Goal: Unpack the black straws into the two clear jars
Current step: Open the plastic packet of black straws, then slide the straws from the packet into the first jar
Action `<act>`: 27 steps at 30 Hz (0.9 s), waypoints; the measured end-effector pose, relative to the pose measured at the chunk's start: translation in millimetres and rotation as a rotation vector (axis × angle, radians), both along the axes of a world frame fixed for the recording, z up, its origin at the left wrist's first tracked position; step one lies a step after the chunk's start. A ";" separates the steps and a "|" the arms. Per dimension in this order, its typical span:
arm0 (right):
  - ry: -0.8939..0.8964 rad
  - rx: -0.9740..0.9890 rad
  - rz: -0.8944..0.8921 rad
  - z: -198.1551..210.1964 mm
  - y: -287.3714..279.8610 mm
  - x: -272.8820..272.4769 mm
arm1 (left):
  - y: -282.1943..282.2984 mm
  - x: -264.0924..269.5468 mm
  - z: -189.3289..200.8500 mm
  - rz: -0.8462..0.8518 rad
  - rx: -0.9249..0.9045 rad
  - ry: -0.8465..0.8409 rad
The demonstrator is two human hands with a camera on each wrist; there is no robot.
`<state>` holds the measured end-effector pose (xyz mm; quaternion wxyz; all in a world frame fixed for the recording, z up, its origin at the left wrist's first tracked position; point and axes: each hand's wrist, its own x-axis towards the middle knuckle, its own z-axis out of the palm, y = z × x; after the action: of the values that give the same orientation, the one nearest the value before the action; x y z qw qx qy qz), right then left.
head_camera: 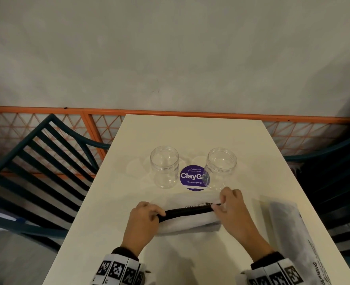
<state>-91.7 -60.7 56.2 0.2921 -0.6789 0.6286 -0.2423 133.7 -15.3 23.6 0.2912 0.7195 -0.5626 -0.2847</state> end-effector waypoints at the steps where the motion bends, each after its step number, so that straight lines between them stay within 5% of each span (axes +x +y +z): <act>1: 0.057 -0.030 0.037 -2.8 3.4 2.2 | -1.7 -1.1 1.0 0.046 -0.028 -0.025; 8: 0.183 -0.052 -0.061 -10.0 6.3 18.1 | -0.5 -8.2 -0.8 0.128 -0.169 -0.185; 16: 0.221 -0.075 0.015 -25.4 6.0 -1.1 | 1.6 14.8 15.8 -0.003 0.023 0.019; 19: 0.328 -0.193 0.134 -21.0 -0.2 -0.6 | 4.1 13.0 19.5 -0.004 -0.006 0.028; 22: 0.228 -0.310 0.364 0.4 -1.2 18.7 | 3.1 12.8 28.4 -0.027 -0.075 0.027; 27: 0.148 -0.133 0.689 8.1 -0.9 69.7 | 3.4 2.5 45.9 -0.153 -0.195 0.037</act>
<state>-22.0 -61.6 64.3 0.2653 -0.8843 0.3650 -0.1202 136.2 -11.9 69.5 0.3476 0.6374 -0.6354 -0.2630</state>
